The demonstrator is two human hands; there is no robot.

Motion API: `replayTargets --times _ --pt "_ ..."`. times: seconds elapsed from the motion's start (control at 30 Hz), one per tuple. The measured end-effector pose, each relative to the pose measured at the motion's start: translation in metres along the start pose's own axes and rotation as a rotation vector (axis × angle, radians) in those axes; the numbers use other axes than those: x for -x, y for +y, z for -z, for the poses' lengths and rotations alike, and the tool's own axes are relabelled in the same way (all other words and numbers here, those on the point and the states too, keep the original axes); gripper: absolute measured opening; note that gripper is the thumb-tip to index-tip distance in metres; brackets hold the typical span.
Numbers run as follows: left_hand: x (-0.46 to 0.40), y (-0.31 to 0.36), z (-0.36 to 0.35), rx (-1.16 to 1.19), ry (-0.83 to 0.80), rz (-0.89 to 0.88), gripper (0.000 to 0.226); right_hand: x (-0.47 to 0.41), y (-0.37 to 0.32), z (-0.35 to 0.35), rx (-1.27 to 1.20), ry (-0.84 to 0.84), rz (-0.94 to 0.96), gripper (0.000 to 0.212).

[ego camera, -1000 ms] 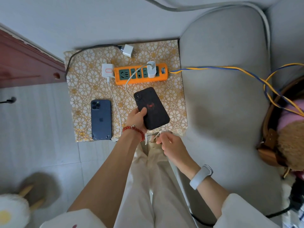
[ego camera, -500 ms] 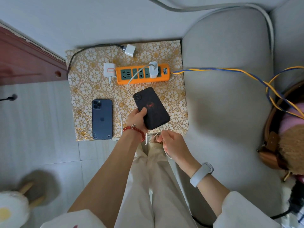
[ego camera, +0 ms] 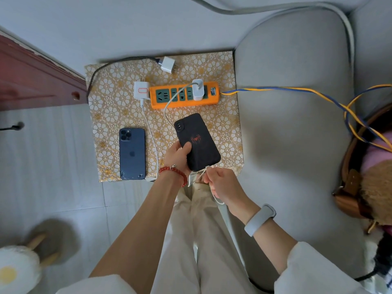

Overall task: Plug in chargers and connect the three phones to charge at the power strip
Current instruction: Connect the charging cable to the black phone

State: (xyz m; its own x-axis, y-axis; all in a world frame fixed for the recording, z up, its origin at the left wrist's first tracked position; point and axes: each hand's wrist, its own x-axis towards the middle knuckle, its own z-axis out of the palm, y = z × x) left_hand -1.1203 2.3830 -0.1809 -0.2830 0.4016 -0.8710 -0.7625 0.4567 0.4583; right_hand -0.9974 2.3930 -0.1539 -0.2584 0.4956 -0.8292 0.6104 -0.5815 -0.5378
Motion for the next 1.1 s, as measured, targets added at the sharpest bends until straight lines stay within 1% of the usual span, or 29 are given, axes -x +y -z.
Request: replayTargets --times 0.13,0.2,0.27,0.3,0.33,0.37,0.4,0.43,0.5,0.57,0.67,0.73,0.8,0.87,0.93,0.97,1.03,1.1 --pt "-0.001 -0.004 0.001 -0.022 0.04 -0.031 0.013 -0.002 0.004 -0.008 -0.04 0.01 -0.035 0.042" --pt "-0.004 -0.003 0.0 -0.054 0.053 -0.047 0.013 -0.005 0.002 -0.007 -0.039 -0.011 -0.073 0.037" --pt "-0.003 -0.004 0.0 -0.078 0.042 -0.029 0.014 -0.009 -0.001 0.001 0.074 0.008 -0.082 0.026" --pt "-0.002 -0.005 0.001 -0.073 0.029 -0.01 0.014 -0.012 -0.001 0.007 0.167 0.057 -0.074 0.023" --pt "-0.002 -0.006 0.001 -0.057 0.016 0.011 0.014 -0.014 0.0 0.014 0.253 0.133 -0.067 0.03" --pt "-0.001 -0.007 0.002 -0.036 0.006 0.03 0.015 -0.016 0.002 0.019 0.304 0.212 -0.049 0.042" --pt "-0.001 -0.009 0.003 -0.014 0.0 0.047 0.016 -0.016 0.002 0.021 0.327 0.267 0.002 0.053" --pt "0.0 -0.01 0.003 0.002 -0.007 0.064 0.017 -0.016 0.002 0.021 0.35 0.286 0.081 0.061" --pt "0.0 -0.011 0.003 0.013 -0.031 0.108 0.016 -0.017 0.001 0.015 0.459 0.221 0.236 0.074" --pt "-0.001 -0.012 0.002 0.007 -0.076 0.151 0.014 -0.022 0.001 0.007 0.606 0.162 0.312 0.082" --pt "-0.003 -0.014 0.004 -0.034 -0.128 0.176 0.015 -0.033 0.002 0.0 0.671 0.132 0.293 0.09" --pt "-0.005 -0.01 0.005 -0.175 -0.133 0.176 0.016 -0.038 0.003 0.0 0.667 0.107 0.281 0.091" --pt "-0.008 -0.004 0.006 -0.436 -0.08 0.124 0.015 -0.043 0.004 0.005 0.722 0.127 0.311 0.09" --pt "-0.014 0.003 0.01 -0.68 0.082 -0.029 0.025 -0.052 0.005 0.015 0.82 0.199 0.318 0.087" --pt "-0.019 0.013 0.015 -0.764 0.283 -0.18 0.041 -0.062 0.004 0.024 0.883 0.291 0.242 0.086" --pt "-0.022 0.017 0.017 -0.761 0.327 -0.243 0.049 -0.067 0.002 0.026 0.902 0.32 0.189 0.085" --pt "-0.025 0.025 0.019 -0.815 0.305 -0.343 0.062 -0.074 -0.001 0.019 0.933 0.363 0.103 0.084" --pt "-0.027 0.031 0.017 -0.882 0.226 -0.416 0.066 -0.078 -0.003 0.008 0.984 0.44 0.084 0.078"
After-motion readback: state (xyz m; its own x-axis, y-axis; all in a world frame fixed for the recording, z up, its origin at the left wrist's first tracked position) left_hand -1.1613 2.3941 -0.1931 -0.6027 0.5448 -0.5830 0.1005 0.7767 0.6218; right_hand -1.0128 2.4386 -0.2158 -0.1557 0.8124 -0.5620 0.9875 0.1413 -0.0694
